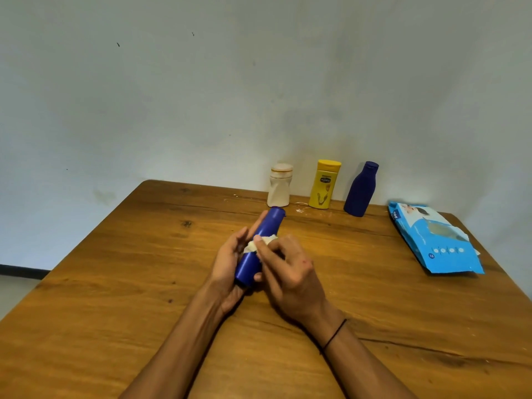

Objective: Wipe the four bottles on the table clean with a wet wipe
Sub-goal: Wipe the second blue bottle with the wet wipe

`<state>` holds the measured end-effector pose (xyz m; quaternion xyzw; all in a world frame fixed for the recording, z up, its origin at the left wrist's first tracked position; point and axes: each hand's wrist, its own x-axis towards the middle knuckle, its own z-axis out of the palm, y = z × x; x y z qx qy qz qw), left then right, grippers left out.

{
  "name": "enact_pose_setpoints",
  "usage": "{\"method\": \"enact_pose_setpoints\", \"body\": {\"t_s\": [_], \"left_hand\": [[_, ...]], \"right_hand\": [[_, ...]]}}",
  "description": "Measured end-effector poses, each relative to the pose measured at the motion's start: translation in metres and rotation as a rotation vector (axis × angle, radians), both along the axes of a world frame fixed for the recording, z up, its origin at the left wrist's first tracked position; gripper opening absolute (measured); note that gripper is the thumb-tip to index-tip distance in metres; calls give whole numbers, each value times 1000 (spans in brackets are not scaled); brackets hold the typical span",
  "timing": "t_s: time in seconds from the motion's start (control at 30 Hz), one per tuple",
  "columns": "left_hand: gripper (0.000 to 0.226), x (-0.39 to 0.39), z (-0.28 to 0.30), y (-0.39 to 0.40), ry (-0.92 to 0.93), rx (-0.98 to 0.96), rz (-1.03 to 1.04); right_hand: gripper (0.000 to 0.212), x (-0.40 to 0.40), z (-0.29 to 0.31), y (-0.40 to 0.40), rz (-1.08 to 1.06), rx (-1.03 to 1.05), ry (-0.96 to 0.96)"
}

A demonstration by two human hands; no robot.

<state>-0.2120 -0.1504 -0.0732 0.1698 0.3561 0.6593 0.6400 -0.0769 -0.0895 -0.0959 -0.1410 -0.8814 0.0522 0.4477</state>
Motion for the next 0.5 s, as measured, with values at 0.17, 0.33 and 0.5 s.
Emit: {"method": "enact_pose_setpoints", "body": {"t_s": [0.17, 0.33, 0.5], "left_hand": [[57, -9, 0, -1, -128, 21, 149], [59, -7, 0, -1, -81, -1, 155], [55, 5, -1, -2, 133, 15, -11]], "right_hand": [[31, -10, 3, -17, 163, 136, -164], [27, -8, 5, -15, 159, 228, -178], [37, -3, -1, -5, -63, 44, 22]]}}
